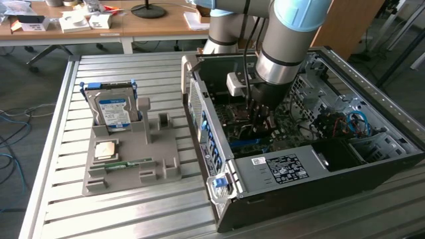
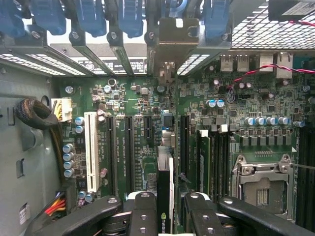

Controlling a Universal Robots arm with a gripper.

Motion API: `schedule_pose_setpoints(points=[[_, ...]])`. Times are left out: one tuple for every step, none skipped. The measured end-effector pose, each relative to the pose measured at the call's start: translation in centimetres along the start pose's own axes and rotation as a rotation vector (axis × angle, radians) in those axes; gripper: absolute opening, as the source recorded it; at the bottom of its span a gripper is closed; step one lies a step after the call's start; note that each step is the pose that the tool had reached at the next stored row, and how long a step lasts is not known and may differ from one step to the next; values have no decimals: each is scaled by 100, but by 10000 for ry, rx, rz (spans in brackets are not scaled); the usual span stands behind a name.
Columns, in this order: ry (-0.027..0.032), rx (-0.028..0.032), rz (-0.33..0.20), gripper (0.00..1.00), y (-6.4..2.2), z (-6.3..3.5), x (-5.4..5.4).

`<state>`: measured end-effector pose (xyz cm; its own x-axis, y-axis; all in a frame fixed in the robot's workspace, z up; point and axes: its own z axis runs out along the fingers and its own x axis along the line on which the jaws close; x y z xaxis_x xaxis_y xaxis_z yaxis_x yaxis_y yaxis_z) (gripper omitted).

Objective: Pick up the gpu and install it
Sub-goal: 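Insert the gpu into the slot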

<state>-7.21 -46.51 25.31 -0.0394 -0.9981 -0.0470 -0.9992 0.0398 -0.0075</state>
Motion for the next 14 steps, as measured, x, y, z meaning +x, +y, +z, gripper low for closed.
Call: schedule_pose_setpoints(points=[[1, 0, 0, 26, 0, 2, 0], [-3, 1, 0, 26, 0, 6, 0], [-3, 1, 0, 26, 0, 9, 0], [-2, 1, 1, 26, 1, 9, 0], [-1, 1, 0, 26, 0, 9, 0], [-1, 0, 0, 26, 0, 9, 0], [-1, 0, 0, 26, 0, 9, 0], [0, 0, 0, 26, 0, 9, 0], [-6, 2, 0, 26, 0, 19, 0], [-4, 2, 0, 26, 0, 26, 1], [-1, 0, 0, 26, 1, 31, 1], [0, 0, 0, 26, 1, 31, 2], [0, 0, 0, 26, 1, 32, 1], [0, 0, 0, 26, 1, 32, 2]])
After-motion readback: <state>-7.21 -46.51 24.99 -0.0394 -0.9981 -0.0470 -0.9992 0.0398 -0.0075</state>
